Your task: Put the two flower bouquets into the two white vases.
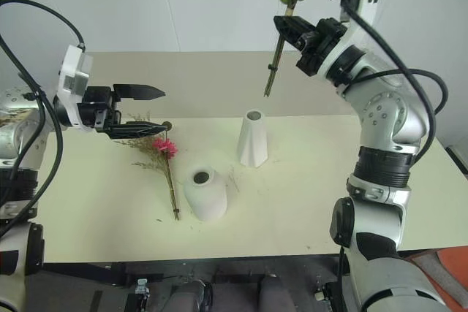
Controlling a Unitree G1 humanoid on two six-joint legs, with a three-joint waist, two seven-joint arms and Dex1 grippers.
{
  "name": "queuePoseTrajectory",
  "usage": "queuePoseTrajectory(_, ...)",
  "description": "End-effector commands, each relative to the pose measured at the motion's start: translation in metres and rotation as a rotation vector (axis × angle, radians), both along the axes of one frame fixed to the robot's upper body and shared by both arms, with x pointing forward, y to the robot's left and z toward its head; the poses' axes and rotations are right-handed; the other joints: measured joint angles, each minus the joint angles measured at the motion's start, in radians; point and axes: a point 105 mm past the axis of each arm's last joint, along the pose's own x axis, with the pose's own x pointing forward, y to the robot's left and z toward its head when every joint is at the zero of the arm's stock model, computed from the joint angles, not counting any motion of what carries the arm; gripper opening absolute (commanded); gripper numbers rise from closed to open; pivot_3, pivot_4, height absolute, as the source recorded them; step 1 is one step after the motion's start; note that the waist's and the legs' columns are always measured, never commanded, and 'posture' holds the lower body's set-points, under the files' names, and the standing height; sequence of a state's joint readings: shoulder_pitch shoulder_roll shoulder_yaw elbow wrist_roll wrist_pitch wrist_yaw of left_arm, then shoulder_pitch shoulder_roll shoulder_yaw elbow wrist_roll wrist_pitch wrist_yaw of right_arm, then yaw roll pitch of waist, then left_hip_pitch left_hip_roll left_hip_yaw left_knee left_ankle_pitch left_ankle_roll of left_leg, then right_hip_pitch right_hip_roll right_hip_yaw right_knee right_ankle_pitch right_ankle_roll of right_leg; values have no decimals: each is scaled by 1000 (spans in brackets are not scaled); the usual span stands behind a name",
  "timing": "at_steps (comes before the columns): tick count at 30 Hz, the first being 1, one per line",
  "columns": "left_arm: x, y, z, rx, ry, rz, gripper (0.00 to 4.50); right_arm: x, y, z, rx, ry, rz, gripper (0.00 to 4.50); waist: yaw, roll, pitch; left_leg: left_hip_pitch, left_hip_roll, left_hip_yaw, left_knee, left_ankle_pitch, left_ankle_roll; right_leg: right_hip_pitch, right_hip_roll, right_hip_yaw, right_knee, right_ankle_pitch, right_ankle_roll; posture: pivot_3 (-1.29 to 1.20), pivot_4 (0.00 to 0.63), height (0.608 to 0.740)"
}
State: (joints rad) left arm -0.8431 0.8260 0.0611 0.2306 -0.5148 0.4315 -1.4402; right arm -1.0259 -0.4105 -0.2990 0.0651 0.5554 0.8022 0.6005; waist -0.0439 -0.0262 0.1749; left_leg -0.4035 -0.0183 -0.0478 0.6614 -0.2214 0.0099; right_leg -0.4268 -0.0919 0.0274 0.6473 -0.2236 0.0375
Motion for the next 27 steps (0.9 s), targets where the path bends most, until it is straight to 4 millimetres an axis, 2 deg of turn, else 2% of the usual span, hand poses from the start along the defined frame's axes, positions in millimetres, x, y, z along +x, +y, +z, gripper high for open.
queuePoseTrajectory(1,-6,4,9,6,-35,5,4500,-12,7,12,-4,-90,27,224,0,0,0,0,0,0,0,0,0,0,0,0,0,0,0,0,150,740)
queuePoseTrajectory(13,-10,7,8,15,-30,22,4500,-5,21,1,-24,-87,37,224,-1,0,0,0,0,0,0,0,0,0,0,0,0,0,0,0,150,740)
queuePoseTrajectory(19,-12,7,6,19,-27,27,4500,1,25,-21,-56,-54,33,224,-1,0,0,0,0,0,0,0,0,0,0,0,0,0,0,0,150,740)
queuePoseTrajectory(27,-14,8,3,23,-25,31,4500,7,27,-34,-102,-40,23,224,-2,0,0,0,0,0,0,0,0,0,0,0,0,0,0,0,150,740)
